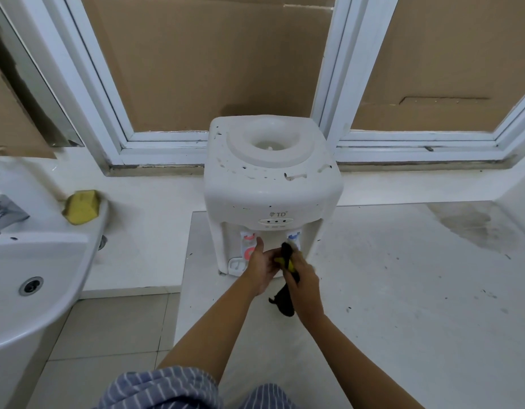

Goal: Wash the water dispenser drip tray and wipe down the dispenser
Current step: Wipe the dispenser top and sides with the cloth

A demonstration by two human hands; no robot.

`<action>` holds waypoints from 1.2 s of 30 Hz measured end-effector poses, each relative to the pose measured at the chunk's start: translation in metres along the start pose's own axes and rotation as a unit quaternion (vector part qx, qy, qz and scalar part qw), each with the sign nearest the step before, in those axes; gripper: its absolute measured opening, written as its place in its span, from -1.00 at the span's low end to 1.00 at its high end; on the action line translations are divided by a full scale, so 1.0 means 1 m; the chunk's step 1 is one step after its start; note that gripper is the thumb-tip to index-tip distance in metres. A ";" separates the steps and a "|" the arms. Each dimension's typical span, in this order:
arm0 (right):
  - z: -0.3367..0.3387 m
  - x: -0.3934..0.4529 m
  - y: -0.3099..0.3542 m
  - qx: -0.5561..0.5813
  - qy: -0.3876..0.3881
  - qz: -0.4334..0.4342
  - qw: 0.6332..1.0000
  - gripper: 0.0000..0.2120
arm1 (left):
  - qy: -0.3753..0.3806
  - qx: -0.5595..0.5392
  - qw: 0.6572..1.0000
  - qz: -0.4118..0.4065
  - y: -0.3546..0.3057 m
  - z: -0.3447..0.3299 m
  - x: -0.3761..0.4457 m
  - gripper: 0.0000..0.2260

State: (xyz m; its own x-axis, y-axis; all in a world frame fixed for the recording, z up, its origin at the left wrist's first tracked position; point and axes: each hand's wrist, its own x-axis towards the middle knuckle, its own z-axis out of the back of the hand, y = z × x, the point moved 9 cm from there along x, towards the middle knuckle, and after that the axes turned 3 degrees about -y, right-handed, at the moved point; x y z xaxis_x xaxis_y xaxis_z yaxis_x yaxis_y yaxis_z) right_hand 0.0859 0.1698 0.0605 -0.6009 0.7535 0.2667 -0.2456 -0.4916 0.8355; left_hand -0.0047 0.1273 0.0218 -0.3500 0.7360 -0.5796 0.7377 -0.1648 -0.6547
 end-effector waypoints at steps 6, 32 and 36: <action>0.017 -0.008 -0.016 -0.012 -0.034 -0.027 0.999 -0.65 | -0.019 0.021 1.000 -0.002 -0.001 0.001 -0.003 -0.49; 0.030 0.011 0.004 0.002 -0.104 -0.028 0.994 -0.63 | -0.022 -0.012 1.000 -0.009 -0.005 -0.013 -0.007 -0.49; -0.001 0.001 0.001 0.017 -0.016 -0.051 0.998 -0.64 | -0.011 -0.007 1.000 0.006 -0.003 -0.012 -0.006 -0.47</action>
State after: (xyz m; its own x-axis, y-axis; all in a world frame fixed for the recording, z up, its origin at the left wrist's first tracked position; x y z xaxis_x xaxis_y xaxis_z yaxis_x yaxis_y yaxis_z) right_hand 0.0842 0.1694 0.0607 -0.5490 0.8130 0.1941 -0.2789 -0.3970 0.8744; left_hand 0.0022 0.1307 0.0328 -0.3531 0.7197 -0.5978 0.7504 -0.1637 -0.6404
